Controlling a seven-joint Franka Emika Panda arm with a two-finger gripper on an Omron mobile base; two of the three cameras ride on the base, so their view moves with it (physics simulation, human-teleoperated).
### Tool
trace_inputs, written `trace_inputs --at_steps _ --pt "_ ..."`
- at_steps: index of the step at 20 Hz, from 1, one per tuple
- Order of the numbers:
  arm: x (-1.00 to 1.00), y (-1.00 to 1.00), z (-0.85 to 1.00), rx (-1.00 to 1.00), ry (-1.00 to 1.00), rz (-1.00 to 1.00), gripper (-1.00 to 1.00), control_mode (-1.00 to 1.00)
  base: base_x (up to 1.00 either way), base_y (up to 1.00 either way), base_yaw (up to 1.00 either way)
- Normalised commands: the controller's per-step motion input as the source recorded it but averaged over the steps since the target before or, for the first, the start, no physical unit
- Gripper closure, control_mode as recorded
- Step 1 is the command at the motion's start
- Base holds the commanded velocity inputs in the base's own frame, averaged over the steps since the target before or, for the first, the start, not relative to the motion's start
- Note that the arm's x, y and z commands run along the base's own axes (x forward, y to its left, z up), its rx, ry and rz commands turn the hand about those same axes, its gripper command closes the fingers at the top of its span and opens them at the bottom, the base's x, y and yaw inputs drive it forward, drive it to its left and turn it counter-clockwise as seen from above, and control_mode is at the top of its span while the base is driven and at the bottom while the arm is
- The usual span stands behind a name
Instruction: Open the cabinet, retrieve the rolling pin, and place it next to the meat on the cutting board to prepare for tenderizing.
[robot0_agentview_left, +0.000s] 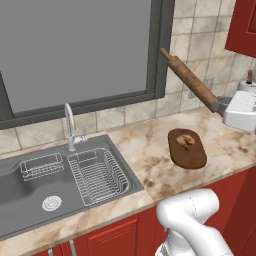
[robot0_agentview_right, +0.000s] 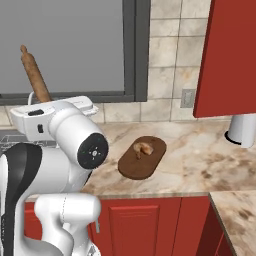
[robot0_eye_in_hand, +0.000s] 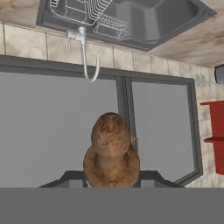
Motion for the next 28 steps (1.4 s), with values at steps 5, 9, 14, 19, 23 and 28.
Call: trace_inputs --at_steps 5,9,14,19,23,28 --pt "0.0 0.0 0.0 0.0 0.0 0.0 1.0 1.0 0.05 -0.1 0.04" --pt "0.0 -0.18 -0.05 0.0 0.0 0.03 1.0 -1.0 0.0 -0.04 0.01" --pt "0.03 -0.17 -0.08 0.0 0.06 0.02 1.0 -1.0 0.0 0.0 0.0" --pt "0.02 -0.09 -0.15 -0.02 0.09 0.0 1.0 -1.0 0.0 0.0 0.0" --pt "0.0 -0.17 -0.29 -0.03 0.06 0.0 1.0 -1.0 0.0 0.0 0.0" --pt "0.0 -0.32 -0.31 -0.01 0.01 0.0 1.0 -1.0 0.0 0.0 0.0"
